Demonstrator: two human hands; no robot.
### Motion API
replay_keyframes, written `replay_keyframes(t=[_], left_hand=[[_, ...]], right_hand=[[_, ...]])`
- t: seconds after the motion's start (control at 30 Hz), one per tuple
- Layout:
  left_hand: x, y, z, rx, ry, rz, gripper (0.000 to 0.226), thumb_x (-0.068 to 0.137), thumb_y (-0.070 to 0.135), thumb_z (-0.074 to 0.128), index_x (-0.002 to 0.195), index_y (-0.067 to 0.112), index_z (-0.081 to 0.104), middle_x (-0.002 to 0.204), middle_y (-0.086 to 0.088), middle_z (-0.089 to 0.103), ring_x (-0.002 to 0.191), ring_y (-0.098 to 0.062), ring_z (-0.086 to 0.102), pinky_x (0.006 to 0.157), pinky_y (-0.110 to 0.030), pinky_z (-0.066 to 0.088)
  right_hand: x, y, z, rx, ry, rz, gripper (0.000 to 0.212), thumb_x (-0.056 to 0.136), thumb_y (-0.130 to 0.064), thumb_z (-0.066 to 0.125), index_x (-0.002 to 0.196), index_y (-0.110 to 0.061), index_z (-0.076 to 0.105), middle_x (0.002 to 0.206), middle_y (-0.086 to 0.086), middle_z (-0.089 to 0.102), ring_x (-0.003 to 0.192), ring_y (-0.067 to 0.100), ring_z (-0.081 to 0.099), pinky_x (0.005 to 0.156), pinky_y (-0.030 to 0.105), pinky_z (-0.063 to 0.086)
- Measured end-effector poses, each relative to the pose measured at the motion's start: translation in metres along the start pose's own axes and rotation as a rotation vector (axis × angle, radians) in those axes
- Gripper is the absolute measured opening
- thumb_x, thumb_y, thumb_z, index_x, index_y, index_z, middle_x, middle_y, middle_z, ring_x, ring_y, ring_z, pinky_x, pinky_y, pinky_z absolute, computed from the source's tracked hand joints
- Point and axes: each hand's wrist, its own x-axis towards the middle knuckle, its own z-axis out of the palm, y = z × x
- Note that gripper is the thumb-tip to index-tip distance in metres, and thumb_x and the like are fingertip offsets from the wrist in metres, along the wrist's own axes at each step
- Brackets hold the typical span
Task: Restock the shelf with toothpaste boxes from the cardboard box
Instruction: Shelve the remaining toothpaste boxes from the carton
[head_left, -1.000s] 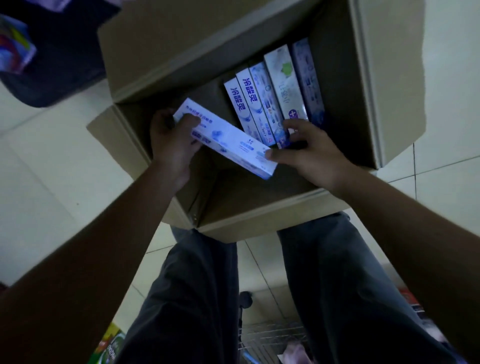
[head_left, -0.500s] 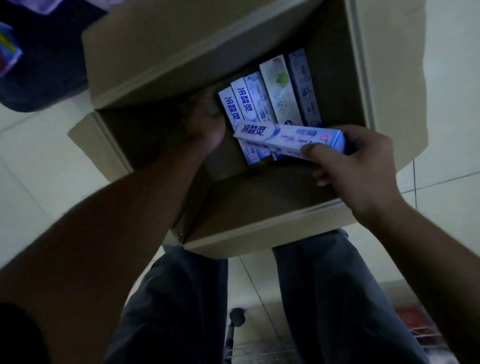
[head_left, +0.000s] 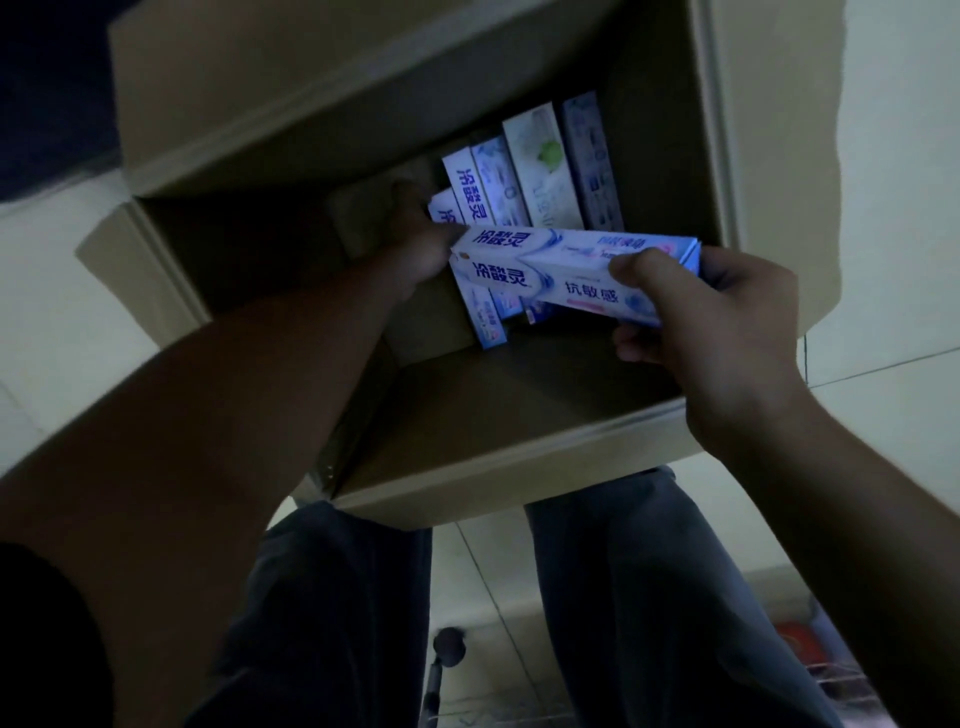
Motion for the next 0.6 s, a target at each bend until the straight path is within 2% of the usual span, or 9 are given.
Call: replay_keyframes(t=[0.07,0.1,0.17,0.23,0.3,0.37,0.4,0.5,0.6], left_hand=[[-0.002,-0.001,0.004,-0.013,0.028,0.02,0.072,0.089,-0.003,0.073,0.15,-0.001,0.035,0.135,-0.014,0.058,0.115,-0.018,0.057,0.066,-0.003,0.043],[-0.002,0.0,0.008,0.013,0.032,0.029,0.072,0.091,-0.002,0.07,0.153,0.001,0.034,0.142,-0.016,0.055,0.123,-0.021,0.056,0.073,-0.003,0.039],[-0.001,-0.002,0.013,0.098,0.018,0.036,0.063,0.094,0.001,0.065,0.152,0.004,0.039,0.146,-0.016,0.055,0.133,-0.027,0.054,0.082,-0.009,0.037],[-0.002,-0.001,0.012,0.1,-0.013,0.004,0.074,0.095,0.003,0.065,0.159,0.007,0.027,0.15,-0.014,0.051,0.136,-0.027,0.05,0.093,-0.018,0.04],[-0.011,0.0,0.006,0.047,-0.011,-0.009,0.088,0.088,-0.001,0.071,0.16,0.011,0.022,0.143,-0.007,0.052,0.128,-0.022,0.053,0.084,-0.011,0.046],[-0.032,0.003,-0.006,0.006,0.04,0.029,0.083,0.078,-0.004,0.079,0.148,0.011,0.036,0.124,0.001,0.05,0.115,-0.017,0.054,0.064,-0.008,0.046],[-0.044,0.005,-0.013,-0.008,0.075,0.065,0.078,0.074,-0.006,0.08,0.14,0.008,0.041,0.119,0.001,0.049,0.111,-0.017,0.054,0.063,-0.009,0.045],[-0.097,0.016,-0.051,-0.134,0.128,0.203,0.071,0.066,-0.013,0.079,0.124,0.006,0.043,0.111,-0.001,0.05,0.095,-0.008,0.056,0.083,-0.022,0.049],[-0.161,0.039,-0.104,-0.237,0.184,0.271,0.067,0.068,-0.014,0.075,0.118,0.016,0.043,0.098,0.01,0.054,0.075,0.013,0.056,0.074,-0.013,0.046]], right_hand=[[-0.002,-0.005,-0.003,0.0,-0.003,-0.02,0.011,0.082,-0.024,0.079,0.083,-0.014,0.076,0.081,0.019,0.074,0.058,0.027,0.069,0.056,0.037,0.062],[-0.002,-0.006,-0.005,0.001,-0.003,-0.034,0.01,0.082,-0.024,0.079,0.083,-0.014,0.076,0.081,0.018,0.074,0.058,0.026,0.069,0.056,0.037,0.062],[-0.001,-0.006,-0.008,0.011,-0.008,-0.055,0.008,0.083,-0.023,0.078,0.081,-0.016,0.076,0.08,0.016,0.075,0.058,0.025,0.068,0.056,0.035,0.062],[-0.001,-0.004,-0.01,0.016,-0.017,-0.073,0.009,0.085,-0.024,0.078,0.081,-0.016,0.076,0.079,0.013,0.076,0.057,0.023,0.067,0.054,0.033,0.061],[-0.004,-0.002,-0.012,0.009,-0.018,-0.09,0.012,0.086,-0.027,0.077,0.083,-0.016,0.076,0.077,0.009,0.076,0.055,0.021,0.067,0.052,0.029,0.059],[-0.011,-0.003,-0.012,0.02,-0.005,-0.088,0.016,0.085,-0.027,0.077,0.081,-0.012,0.076,0.075,0.013,0.075,0.052,0.022,0.063,0.05,0.027,0.055],[-0.014,-0.004,-0.014,0.037,0.007,-0.081,0.021,0.084,-0.027,0.078,0.081,-0.006,0.075,0.072,0.017,0.073,0.05,0.023,0.06,0.049,0.027,0.053],[-0.038,-0.021,-0.024,0.07,0.022,-0.058,0.035,0.079,-0.03,0.079,0.077,0.004,0.072,0.062,0.024,0.06,0.048,0.025,0.053,0.047,0.032,0.048],[-0.072,-0.055,-0.04,0.08,0.008,-0.068,0.038,0.075,-0.041,0.078,0.07,-0.004,0.073,0.057,0.012,0.057,0.049,0.022,0.051,0.047,0.031,0.045]])
